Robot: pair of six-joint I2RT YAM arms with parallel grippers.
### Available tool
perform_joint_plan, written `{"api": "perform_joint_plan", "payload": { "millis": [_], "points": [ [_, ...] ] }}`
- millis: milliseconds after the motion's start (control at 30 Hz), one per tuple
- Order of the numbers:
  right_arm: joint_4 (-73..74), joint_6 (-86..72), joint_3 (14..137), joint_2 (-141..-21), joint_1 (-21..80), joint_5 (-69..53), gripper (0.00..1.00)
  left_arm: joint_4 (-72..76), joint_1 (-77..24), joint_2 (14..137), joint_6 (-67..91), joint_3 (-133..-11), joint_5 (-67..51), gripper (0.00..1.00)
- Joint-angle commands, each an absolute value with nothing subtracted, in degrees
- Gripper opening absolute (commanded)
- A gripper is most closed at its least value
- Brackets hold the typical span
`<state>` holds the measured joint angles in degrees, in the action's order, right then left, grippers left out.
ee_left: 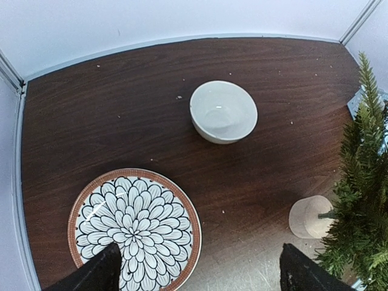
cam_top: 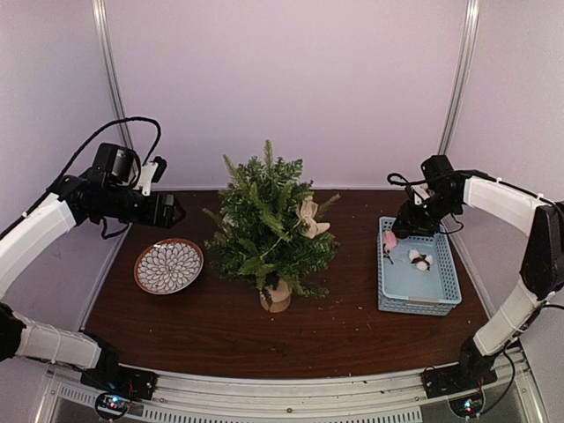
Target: Decorate the small christmas tree
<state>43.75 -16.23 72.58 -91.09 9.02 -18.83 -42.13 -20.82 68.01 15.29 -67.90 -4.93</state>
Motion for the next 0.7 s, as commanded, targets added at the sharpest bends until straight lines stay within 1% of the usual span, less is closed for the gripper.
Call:
{"api": "perform_joint_plan", "payload": {
  "millis": [0,200,400,667],
  "points": [
    [43.9,-15.1,70.3,-85.7,9.0,-24.3,0.37,-39.6,-20.4,65.0,15.2,-65.7,-6.2,0.9],
    [43.6,-14.4,69.6,-78.6,10.0,-30.9,0.35,-38.2,-20.4,62.7,14.5,-64.0,-8.1,0.9],
    [44.2,-13.0,69.0,-72.1,12.6,-36.9,0.32,-36.4,-20.4,59.8,13.9,-62.0,-12.8,0.87],
    [45.5,-11.0,71.1,-65.1,23.0,-37.3,0.3,-35.9,-20.5,55.3,13.4,-59.8,-13.6,0.86]
  ]
}}
